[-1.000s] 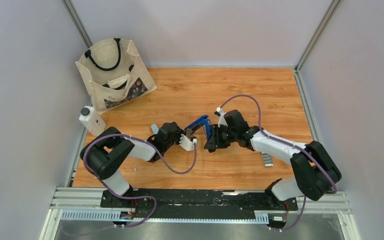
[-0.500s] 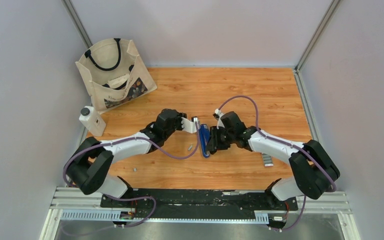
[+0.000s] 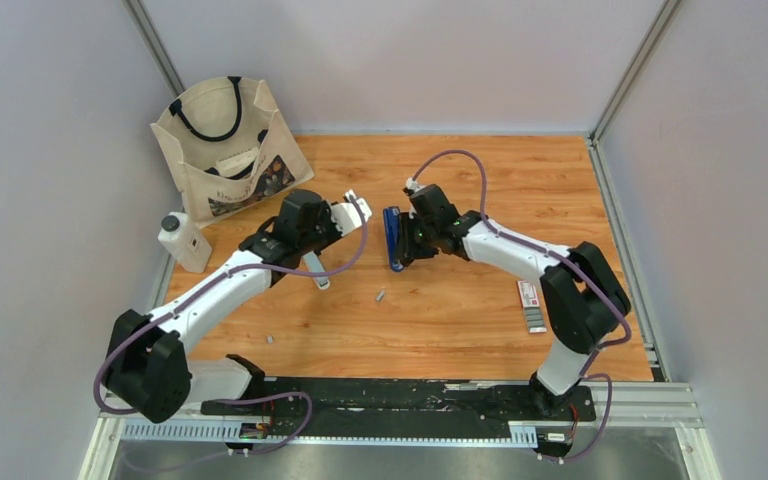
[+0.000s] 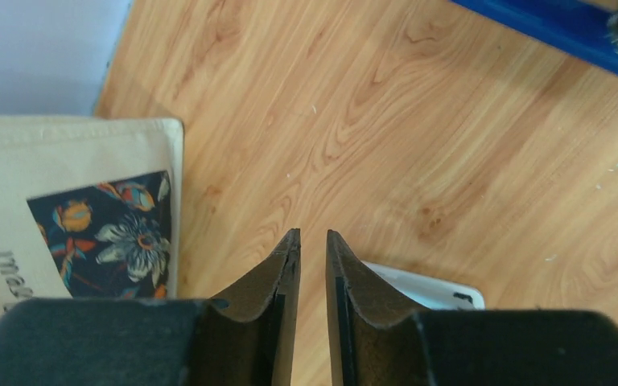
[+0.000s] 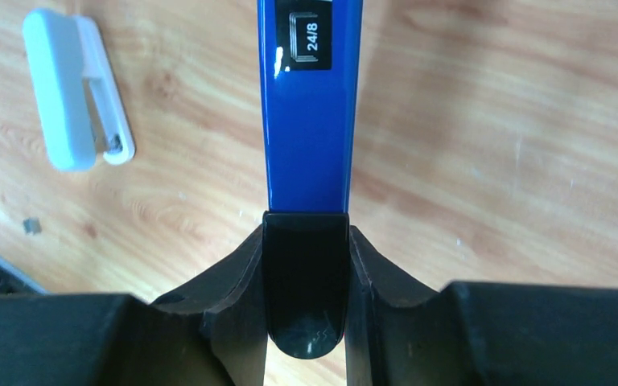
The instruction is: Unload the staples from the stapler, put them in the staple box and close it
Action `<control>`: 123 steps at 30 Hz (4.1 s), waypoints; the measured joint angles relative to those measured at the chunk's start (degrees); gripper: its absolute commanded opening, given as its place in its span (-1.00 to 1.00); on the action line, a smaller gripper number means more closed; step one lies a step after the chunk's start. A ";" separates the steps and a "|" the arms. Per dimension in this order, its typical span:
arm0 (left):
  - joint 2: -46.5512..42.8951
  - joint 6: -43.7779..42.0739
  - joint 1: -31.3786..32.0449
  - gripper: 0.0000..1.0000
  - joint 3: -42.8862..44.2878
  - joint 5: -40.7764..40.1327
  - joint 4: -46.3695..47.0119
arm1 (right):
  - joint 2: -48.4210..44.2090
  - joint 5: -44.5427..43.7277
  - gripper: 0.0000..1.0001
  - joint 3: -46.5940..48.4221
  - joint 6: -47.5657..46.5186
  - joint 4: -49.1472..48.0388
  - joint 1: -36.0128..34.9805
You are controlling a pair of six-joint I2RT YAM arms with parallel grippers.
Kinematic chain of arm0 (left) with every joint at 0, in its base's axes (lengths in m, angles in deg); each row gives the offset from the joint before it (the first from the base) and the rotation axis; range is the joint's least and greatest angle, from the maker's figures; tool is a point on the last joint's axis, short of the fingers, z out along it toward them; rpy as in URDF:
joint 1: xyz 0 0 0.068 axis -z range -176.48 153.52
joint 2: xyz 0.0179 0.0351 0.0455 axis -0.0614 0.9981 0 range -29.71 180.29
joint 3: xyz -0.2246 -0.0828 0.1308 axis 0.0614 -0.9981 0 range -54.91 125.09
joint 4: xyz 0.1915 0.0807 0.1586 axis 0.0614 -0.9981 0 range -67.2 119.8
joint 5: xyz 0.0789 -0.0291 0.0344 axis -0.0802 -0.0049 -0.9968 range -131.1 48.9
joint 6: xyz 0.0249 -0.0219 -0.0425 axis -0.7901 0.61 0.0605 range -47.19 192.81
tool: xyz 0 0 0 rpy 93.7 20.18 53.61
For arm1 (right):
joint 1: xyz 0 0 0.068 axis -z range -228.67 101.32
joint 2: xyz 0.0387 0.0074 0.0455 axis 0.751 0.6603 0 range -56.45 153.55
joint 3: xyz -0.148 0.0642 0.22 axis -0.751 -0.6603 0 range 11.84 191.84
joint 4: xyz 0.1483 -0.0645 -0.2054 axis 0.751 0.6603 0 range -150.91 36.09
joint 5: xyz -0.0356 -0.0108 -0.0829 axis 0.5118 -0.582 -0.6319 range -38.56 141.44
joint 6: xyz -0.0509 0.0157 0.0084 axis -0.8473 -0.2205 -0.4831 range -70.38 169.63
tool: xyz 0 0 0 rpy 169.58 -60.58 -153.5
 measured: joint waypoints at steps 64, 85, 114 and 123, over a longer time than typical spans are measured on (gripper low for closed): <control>-9.11 10.88 -2.69 -0.24 1.75 15.41 -20.72 | -17.27 -28.52 1.00 -20.94 8.63 23.61 28.52; -11.28 10.67 -2.69 -0.21 1.73 14.64 -20.83 | -15.30 -14.88 0.36 -22.34 2.91 16.61 34.84; -14.23 9.53 -2.69 -0.21 1.77 11.45 -22.97 | -7.98 -8.55 0.25 -16.37 0.26 9.70 -6.93; -15.10 9.38 -2.69 -0.21 1.77 10.80 -23.43 | -4.50 -3.04 0.26 -13.00 -3.80 8.55 -15.72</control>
